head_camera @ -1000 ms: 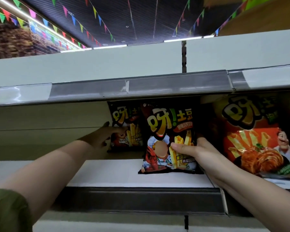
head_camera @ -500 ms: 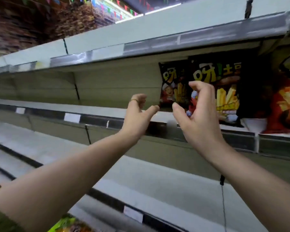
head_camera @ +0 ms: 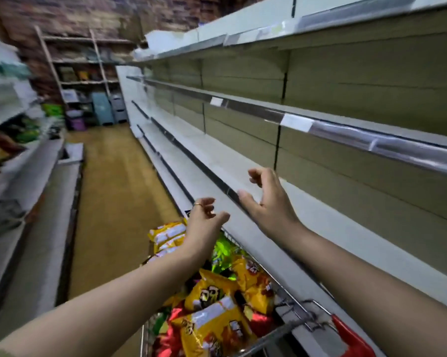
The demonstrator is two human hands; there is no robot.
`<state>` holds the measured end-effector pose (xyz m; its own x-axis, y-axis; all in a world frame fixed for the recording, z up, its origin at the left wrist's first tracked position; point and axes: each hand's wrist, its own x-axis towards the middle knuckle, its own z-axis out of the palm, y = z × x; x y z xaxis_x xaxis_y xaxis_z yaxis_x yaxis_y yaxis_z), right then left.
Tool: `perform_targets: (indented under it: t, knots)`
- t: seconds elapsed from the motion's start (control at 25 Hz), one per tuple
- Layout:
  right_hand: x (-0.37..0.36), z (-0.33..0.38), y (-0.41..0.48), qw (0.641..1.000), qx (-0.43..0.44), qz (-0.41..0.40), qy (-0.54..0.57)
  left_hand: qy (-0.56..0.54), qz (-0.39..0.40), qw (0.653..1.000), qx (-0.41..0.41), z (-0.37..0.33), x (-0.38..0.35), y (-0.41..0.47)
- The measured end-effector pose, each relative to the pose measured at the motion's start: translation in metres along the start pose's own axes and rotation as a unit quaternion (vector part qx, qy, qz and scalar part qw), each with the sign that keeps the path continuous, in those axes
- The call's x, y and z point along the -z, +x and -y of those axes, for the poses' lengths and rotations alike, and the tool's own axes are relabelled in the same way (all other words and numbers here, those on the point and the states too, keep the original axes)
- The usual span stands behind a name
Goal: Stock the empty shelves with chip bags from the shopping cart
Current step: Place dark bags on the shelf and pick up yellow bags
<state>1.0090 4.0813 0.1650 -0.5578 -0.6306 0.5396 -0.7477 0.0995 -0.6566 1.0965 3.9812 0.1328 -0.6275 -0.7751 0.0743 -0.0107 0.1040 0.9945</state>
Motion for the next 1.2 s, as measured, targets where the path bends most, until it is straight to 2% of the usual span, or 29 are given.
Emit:
perform_targets:
  t: [0.28, 0.6, 0.76, 0.88, 1.0, 1.08, 1.2]
  knots:
    - [-0.143, -0.018, 0.025, 0.992, -0.023, 0.120, 0.033, 0.057, -0.140, 0.982, 0.113, 0.077, 0.121, 0.042]
    - [-0.229, -0.080, 0.037, 0.964, -0.088, 0.249, -0.016, 0.044, -0.168, 0.963, 0.207, 0.143, 0.138, 0.067]
    - [-0.285, -0.120, 0.039, 0.914, -0.017, 0.378, -0.146, 0.103, -0.164, 0.953, 0.233, 0.171, 0.135, 0.072]
    - [-0.327, -0.148, 0.046, 0.846, 0.063, 0.456, -0.269, 0.219, -0.141, 0.942, 0.211, 0.188, 0.138, 0.077]
    - [-0.359, -0.168, 0.045, 0.788, 0.117, 0.491, -0.352, 0.301, -0.115, 0.925, 0.203, 0.204, 0.146, 0.077]
    - [-0.367, -0.177, 0.037, 0.780, 0.156, 0.477, -0.374, 0.331, -0.103, 0.918, 0.193, 0.213, 0.149, 0.076]
    - [-0.362, -0.173, 0.035, 0.798, 0.206, 0.442, -0.353, 0.420, -0.075, 0.892, 0.149, 0.217, 0.149, 0.080]
